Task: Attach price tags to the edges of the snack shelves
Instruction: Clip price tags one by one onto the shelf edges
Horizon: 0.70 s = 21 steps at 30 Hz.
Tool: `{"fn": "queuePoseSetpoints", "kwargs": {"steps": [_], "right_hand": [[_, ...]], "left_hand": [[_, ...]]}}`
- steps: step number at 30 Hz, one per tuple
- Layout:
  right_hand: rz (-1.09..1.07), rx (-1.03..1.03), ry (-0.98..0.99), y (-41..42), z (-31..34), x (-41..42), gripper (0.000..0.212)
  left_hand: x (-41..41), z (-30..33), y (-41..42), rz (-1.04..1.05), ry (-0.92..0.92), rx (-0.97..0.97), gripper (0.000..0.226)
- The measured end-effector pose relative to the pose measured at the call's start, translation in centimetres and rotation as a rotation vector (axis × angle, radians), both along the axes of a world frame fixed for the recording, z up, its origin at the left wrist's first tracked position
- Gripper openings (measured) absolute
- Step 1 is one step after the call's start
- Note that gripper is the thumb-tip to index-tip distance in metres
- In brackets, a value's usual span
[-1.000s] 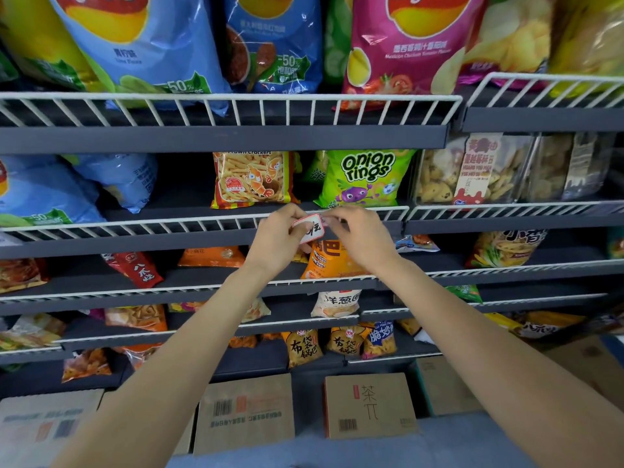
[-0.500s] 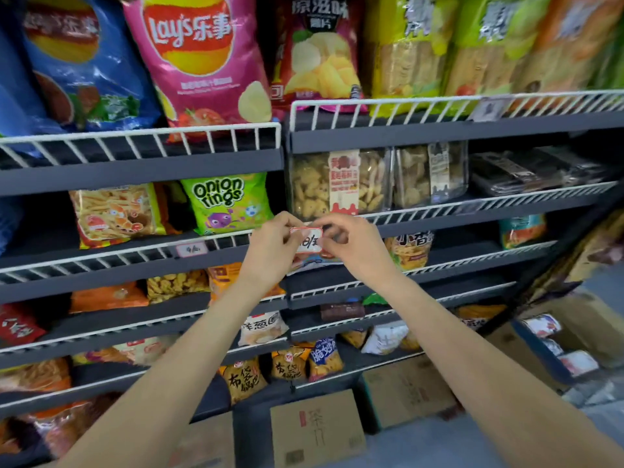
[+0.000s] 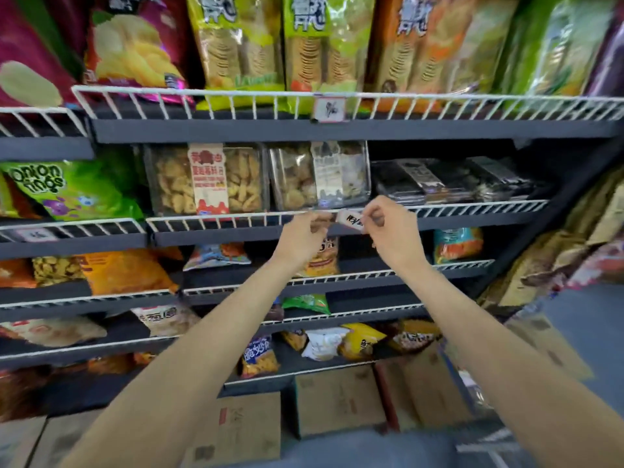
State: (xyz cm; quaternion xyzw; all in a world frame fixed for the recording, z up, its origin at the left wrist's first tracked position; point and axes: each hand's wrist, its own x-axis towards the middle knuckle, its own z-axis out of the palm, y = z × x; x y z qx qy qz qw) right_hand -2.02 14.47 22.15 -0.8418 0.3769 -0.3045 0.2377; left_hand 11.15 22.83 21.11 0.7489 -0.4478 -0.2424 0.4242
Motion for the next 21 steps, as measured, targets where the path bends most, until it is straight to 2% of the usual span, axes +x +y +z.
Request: {"fn": "queuePoseSetpoints", "kwargs": {"steps": [3, 8, 21], "right_hand": [[-0.023, -0.003, -0.018, -3.2, -0.4, -1.3, 0.008], [-0.055, -0.050, 0.065, -6.5, -0.9, -1.9, 0.016], [0.146, -0.041, 0.059, -11.6, -3.2, 0.1, 0.011]], "left_hand": [[-1.3, -1.1, -3.4, -0.008, 0.106, 0.090, 0.040], [-2.2, -2.6, -7.4, 0.007, 0.264, 0.155, 0.057], [-3.4, -4.7, -8.7, 0.222, 0.191, 0.033, 0.055]]}}
